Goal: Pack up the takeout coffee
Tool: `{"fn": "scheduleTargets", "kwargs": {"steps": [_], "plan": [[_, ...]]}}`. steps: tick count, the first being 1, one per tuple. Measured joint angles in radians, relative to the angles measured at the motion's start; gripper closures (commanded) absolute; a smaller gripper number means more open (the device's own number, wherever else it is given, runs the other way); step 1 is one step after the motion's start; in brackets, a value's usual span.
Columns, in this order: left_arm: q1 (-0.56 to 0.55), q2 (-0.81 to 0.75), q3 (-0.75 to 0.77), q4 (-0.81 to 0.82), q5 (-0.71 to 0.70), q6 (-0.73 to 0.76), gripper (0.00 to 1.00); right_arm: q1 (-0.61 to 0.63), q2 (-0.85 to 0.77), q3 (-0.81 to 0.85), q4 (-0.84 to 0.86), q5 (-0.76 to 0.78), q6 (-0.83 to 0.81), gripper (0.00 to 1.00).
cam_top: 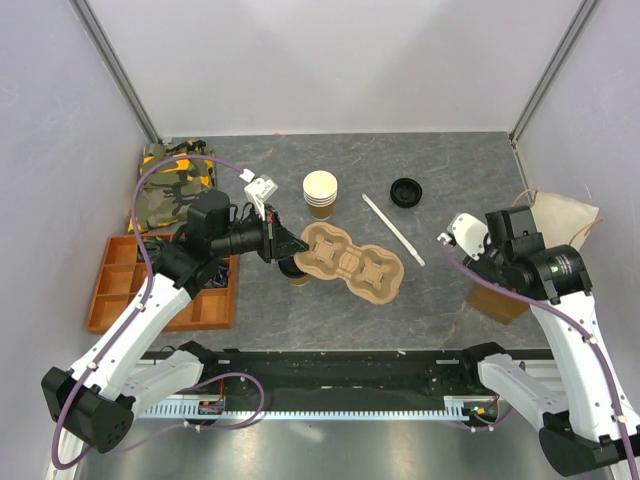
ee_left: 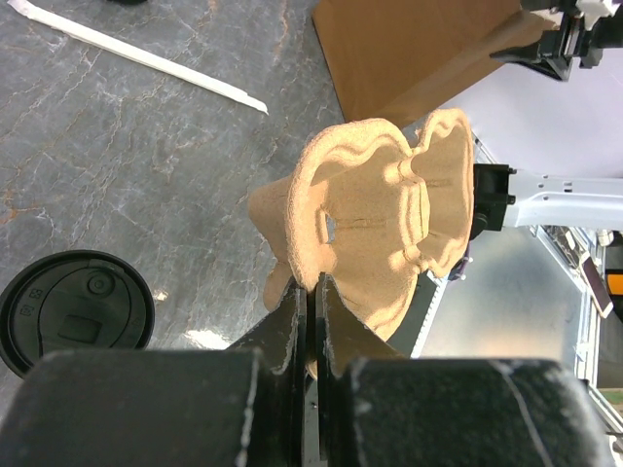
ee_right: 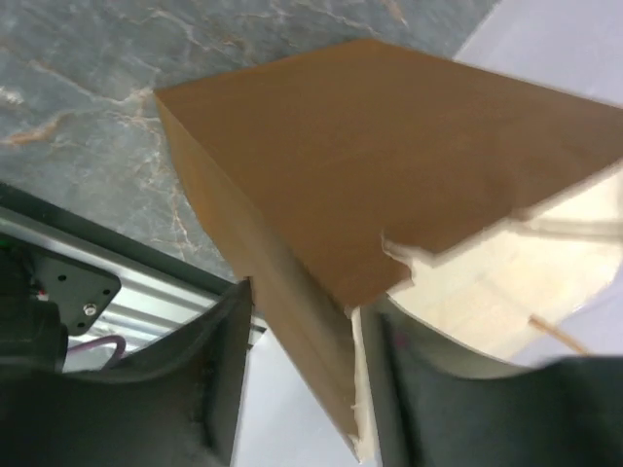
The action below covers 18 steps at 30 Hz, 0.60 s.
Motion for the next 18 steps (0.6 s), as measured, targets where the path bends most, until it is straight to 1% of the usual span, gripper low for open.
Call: {"fn": "scheduleTargets", "kwargs": {"steps": [1, 2, 4, 5, 9, 13, 18], "plan": [[0.0, 0.0, 0.0, 0.0, 0.0, 0.0, 0.98, 0.0, 0.007, 0.0, 0.0, -0.011, 0.0, 0.7], [0.0, 0.0, 0.0, 0.0, 0.0, 0.0, 0.98, 0.0, 0.015, 0.001, 0.0, -0.027, 0.0, 0.85], [0.0, 0.0, 0.0, 0.0, 0.0, 0.0, 0.98, 0.0, 0.038, 0.017, -0.004, -0.061, 0.011, 0.97], [0.0, 0.0, 0.0, 0.0, -0.001, 0.0, 0.98, 0.0, 0.052, 0.035, -0.006, -0.089, 0.02, 1.0], [0.0, 0.001, 0.0, -0.001, -0.002, 0.0, 0.98, 0.0, 0.121, 0.124, -0.006, -0.2, 0.074, 1.0], [0.0, 0.003, 0.005, -0.015, -0.003, 0.009, 0.98, 0.0, 0.191, 0.201, -0.003, -0.328, 0.171, 1.0], [0.017, 0.004, 0.025, -0.056, -0.003, 0.027, 0.98, 0.0, 0.265, 0.259, -0.004, -0.487, 0.312, 1.0]]}}
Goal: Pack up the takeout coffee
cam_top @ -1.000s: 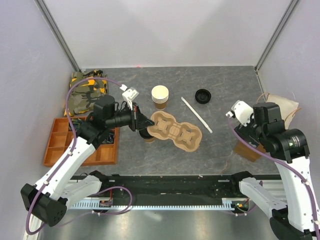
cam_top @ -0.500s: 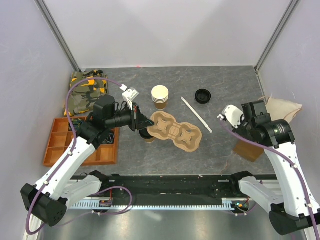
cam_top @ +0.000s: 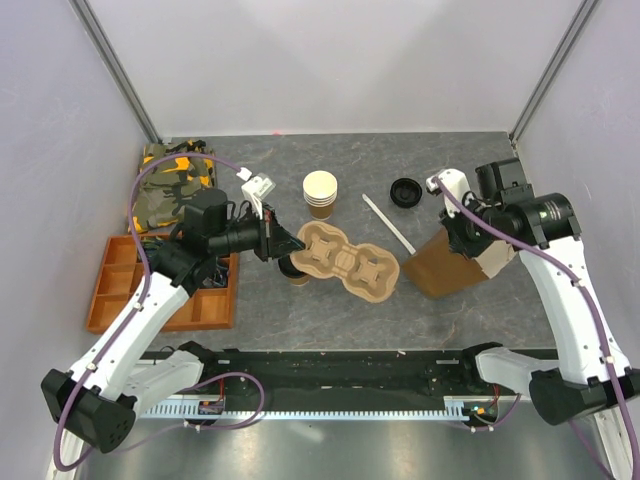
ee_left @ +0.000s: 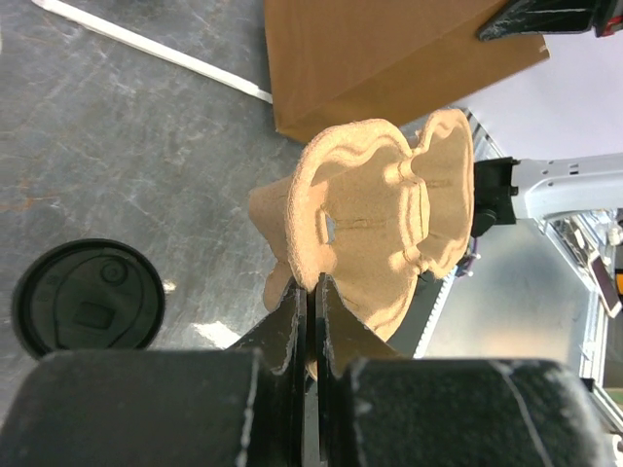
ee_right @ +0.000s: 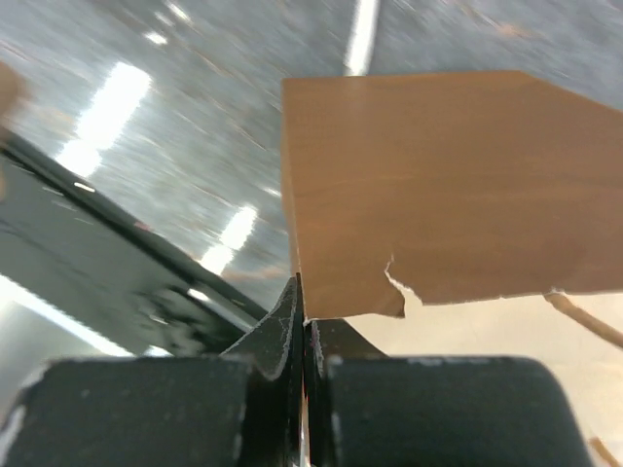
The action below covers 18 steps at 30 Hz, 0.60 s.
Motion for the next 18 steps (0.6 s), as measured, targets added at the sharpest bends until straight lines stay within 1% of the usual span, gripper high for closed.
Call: {"fn": "scheduleTargets", "kwargs": {"steps": [4, 10, 18], "plan": [[0.026, 0.0, 0.012, -0.024, -0.002, 0.013, 0.98, 0.0, 0.054, 0.051, 0.006, -0.098, 0.088, 1.0], [0.07, 0.001, 0.035, -0.05, -0.001, 0.014, 0.98, 0.0, 0.099, 0.055, 0.041, -0.222, 0.274, 1.0], [0.124, -0.002, 0.063, -0.079, -0.002, 0.015, 0.98, 0.006, 0.155, 0.04, 0.217, -0.339, 0.562, 0.99]]}}
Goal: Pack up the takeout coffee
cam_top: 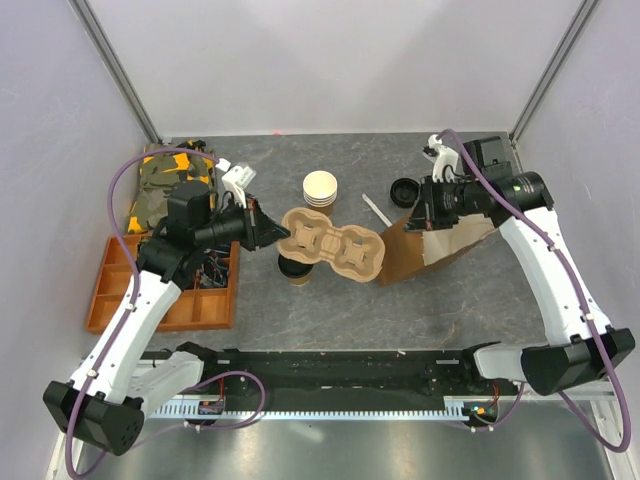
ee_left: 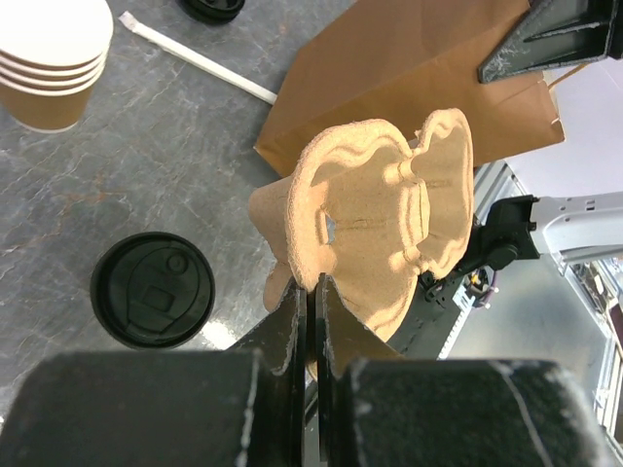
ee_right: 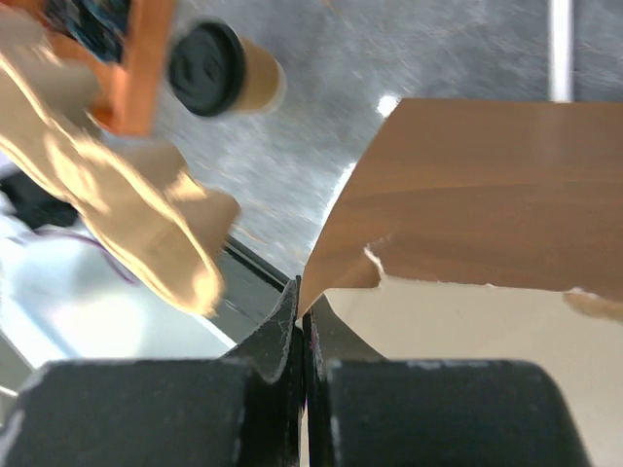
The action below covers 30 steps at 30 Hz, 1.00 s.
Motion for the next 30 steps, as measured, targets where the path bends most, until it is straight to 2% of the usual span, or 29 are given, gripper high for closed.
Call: {"fn": "scheduleTargets", "kwargs": {"steps": [5, 6, 7, 10, 16, 22, 30], "plan": [[0.023, -0.006, 0.004, -0.027, -0.001, 0.0, 0.98, 0.037, 0.025, -0.042, 0.128, -0.038, 0.183, 0.82], [0.024, -0.006, 0.004, -0.031, -0.001, 0.0, 0.98, 0.049, 0.025, -0.058, 0.153, -0.045, 0.211, 0.76], [0.027, -0.006, 0.004, -0.034, -0.001, 0.0, 0.98, 0.06, 0.025, -0.069, 0.171, -0.048, 0.234, 0.62], [0.032, -0.006, 0.004, -0.037, -0.001, 0.0, 0.98, 0.082, 0.027, -0.079, 0.211, -0.052, 0.267, 0.44], [0.043, -0.007, 0.004, -0.037, 0.001, 0.0, 0.98, 0.084, 0.041, 0.004, 0.235, -0.036, 0.243, 0.24], [0.046, -0.026, 0.004, -0.037, 0.005, -0.001, 0.98, 0.083, 0.034, 0.203, 0.243, 0.022, 0.161, 0.21], [0.049, -0.067, 0.004, -0.037, 0.028, 0.0, 0.98, 0.044, 0.023, 0.399, 0.188, 0.235, -0.051, 0.29]]}}
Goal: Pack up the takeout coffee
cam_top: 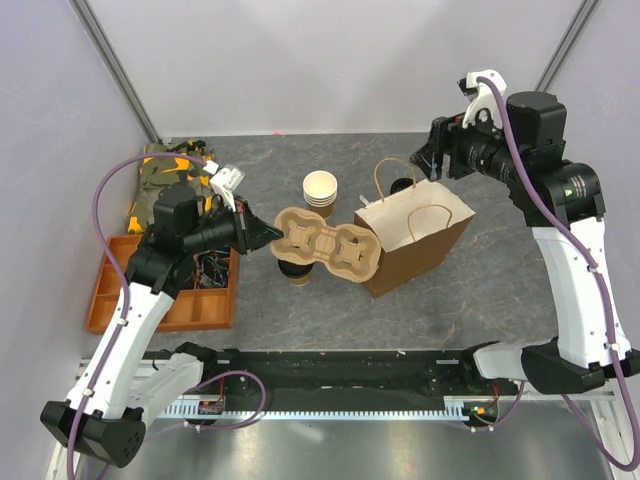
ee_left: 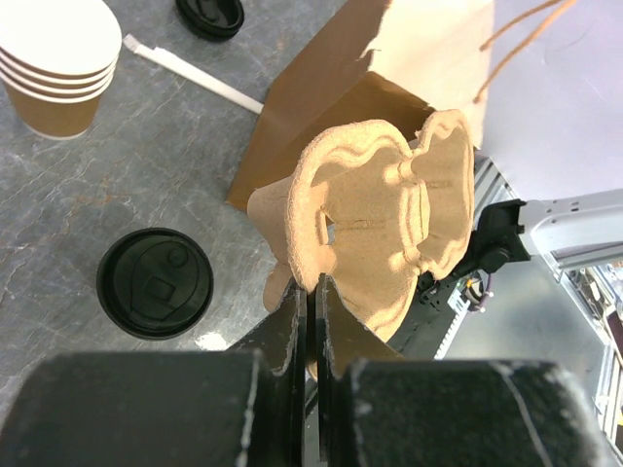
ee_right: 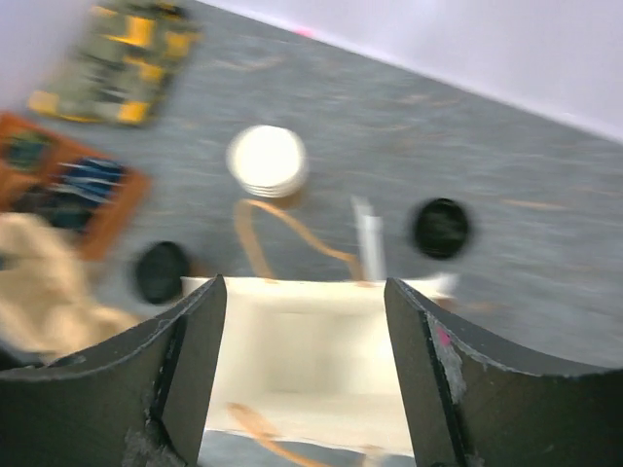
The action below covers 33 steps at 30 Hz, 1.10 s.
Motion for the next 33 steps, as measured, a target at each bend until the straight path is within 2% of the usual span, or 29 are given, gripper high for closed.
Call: {"fn": "scheduleTargets", "kwargs": {"steps": [7, 15, 21, 24, 25, 27, 33], "plan": [[0.001, -0.043, 0.0, 0.0, 0.036, 0.0, 0.98, -0.036, 0.045, -0.003, -0.111, 0.188, -0.251, 0.34], [0.001, -0.091, 0.0, -0.001, 0.063, -0.011, 0.98, -0.083, 0.071, -0.135, -0.165, 0.263, -0.347, 0.41], [0.001, -0.099, 0.0, -0.011, 0.062, -0.036, 0.98, -0.114, 0.076, -0.216, -0.169, 0.261, -0.365, 0.57], [0.014, -0.095, 0.0, -0.016, 0.066, -0.077, 0.98, -0.13, 0.076, -0.271, -0.173, 0.247, -0.365, 0.72], [0.021, -0.093, 0.0, -0.016, 0.068, -0.085, 0.98, -0.138, 0.076, -0.292, -0.175, 0.237, -0.361, 0.84], [0.037, -0.085, 0.003, -0.018, 0.08, -0.113, 0.98, -0.147, 0.077, -0.314, -0.181, 0.225, -0.36, 1.0], [0.058, -0.043, 0.068, -0.026, 0.093, -0.18, 0.98, -0.159, 0.061, -0.316, -0.188, 0.168, -0.298, 1.0]]}}
